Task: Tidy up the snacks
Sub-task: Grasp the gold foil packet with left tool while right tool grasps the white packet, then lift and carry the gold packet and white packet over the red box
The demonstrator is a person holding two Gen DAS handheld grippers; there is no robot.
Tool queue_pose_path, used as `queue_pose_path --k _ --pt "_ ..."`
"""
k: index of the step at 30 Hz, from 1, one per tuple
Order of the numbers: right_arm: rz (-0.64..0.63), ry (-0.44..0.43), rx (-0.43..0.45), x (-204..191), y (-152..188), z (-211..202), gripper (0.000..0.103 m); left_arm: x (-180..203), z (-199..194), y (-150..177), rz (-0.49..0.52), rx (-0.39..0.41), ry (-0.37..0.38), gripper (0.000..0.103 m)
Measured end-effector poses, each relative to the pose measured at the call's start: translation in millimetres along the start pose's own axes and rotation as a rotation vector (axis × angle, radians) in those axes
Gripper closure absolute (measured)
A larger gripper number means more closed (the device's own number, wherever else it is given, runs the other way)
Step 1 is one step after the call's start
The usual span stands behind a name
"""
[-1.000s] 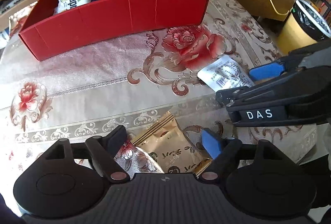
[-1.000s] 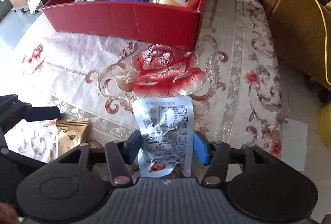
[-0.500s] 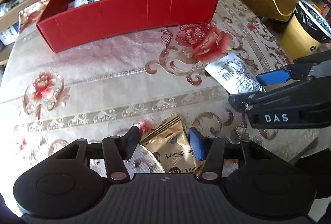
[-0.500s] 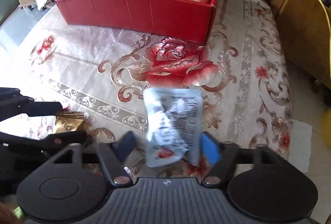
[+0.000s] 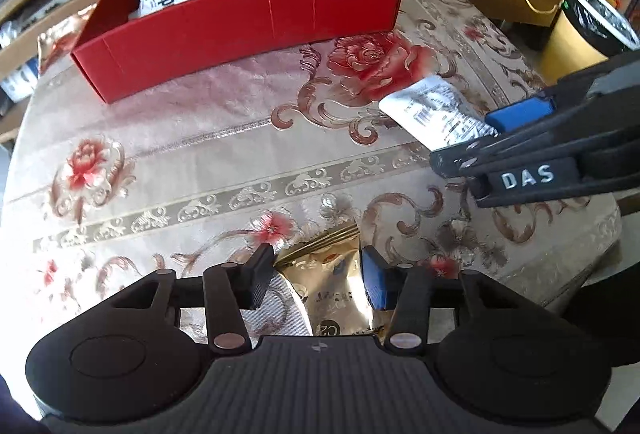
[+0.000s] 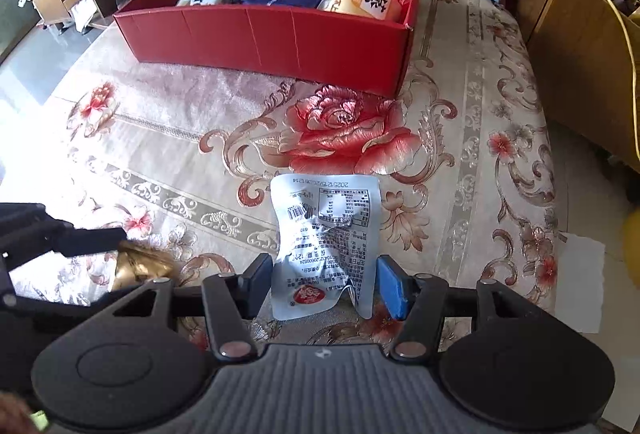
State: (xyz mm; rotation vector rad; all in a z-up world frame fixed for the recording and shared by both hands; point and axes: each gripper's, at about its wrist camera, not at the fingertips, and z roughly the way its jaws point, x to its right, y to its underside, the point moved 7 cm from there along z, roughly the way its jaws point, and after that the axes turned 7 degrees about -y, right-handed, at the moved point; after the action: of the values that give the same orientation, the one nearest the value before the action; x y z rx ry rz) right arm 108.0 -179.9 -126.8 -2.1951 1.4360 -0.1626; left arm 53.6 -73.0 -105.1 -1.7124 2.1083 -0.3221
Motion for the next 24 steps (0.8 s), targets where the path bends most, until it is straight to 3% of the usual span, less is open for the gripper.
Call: queue_pose_path --k 24 --pt "0.030 -0.026 0.128 -8.0 -39.4 -22.6 0.051 -47.0 -20.0 -64.5 -0.134 0.146 0.026 0.049"
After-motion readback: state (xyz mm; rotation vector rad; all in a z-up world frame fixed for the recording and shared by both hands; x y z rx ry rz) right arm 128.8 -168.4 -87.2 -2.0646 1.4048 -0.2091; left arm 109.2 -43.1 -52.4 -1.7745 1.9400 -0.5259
